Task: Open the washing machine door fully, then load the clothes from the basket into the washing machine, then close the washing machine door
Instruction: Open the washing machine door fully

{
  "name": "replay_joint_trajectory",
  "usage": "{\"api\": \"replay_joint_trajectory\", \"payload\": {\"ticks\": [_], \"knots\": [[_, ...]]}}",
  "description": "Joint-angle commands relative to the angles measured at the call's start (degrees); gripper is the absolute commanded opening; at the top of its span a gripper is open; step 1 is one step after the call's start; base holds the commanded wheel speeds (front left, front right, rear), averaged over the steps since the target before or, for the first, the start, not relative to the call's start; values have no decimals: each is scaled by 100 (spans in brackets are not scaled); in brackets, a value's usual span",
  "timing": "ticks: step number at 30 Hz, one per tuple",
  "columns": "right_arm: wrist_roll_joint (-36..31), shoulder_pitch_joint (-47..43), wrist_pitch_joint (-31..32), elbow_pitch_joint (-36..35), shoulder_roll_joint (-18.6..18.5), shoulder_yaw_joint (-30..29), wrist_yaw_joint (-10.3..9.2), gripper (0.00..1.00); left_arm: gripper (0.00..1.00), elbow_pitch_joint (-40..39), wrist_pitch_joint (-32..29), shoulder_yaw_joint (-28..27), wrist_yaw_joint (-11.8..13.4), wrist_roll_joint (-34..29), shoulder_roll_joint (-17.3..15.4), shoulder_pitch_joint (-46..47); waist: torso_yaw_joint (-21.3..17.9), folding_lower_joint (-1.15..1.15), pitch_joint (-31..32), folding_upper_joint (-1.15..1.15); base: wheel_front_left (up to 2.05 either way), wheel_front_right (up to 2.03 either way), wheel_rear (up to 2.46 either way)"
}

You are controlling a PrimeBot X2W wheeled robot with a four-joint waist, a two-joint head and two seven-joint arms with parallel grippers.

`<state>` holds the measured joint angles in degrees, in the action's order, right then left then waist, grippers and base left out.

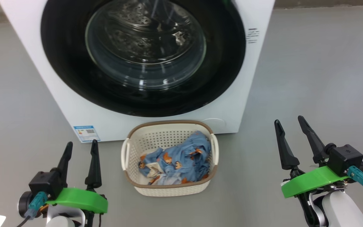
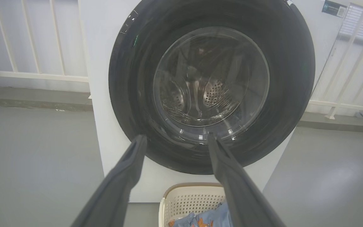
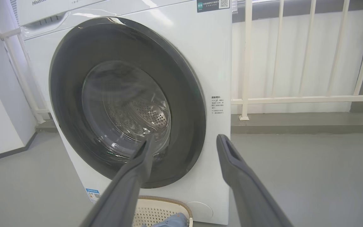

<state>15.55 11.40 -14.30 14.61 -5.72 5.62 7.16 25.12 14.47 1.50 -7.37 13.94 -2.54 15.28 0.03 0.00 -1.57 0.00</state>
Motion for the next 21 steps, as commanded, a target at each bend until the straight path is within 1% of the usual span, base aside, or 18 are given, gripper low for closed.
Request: {"api": "replay_joint_trajectory", "payload": {"ticks": [1,6,11,15,21], "knots": [[-41,212,-70,-130,-47,110,33,100,100,-110,52,-180,-12,-58,-82,188,-2,0,1,0,123,123,-246],[-44,211,-70,-124,-37,98,33,100,100,-105,52,-191,-12,10,-75,191,-8,0,2,0,116,116,-231],[-44,209,-70,-113,-40,85,33,100,100,-82,52,-182,-12,44,-73,192,-6,0,10,0,79,79,-159],[-41,203,-70,-106,-48,76,33,100,100,-82,52,-180,-12,58,-71,184,0,0,20,0,44,44,-88],[-28,197,-70,-77,-54,74,33,100,100,-99,52,-194,-12,59,-66,166,-3,0,24,0,4,4,-9]]}}
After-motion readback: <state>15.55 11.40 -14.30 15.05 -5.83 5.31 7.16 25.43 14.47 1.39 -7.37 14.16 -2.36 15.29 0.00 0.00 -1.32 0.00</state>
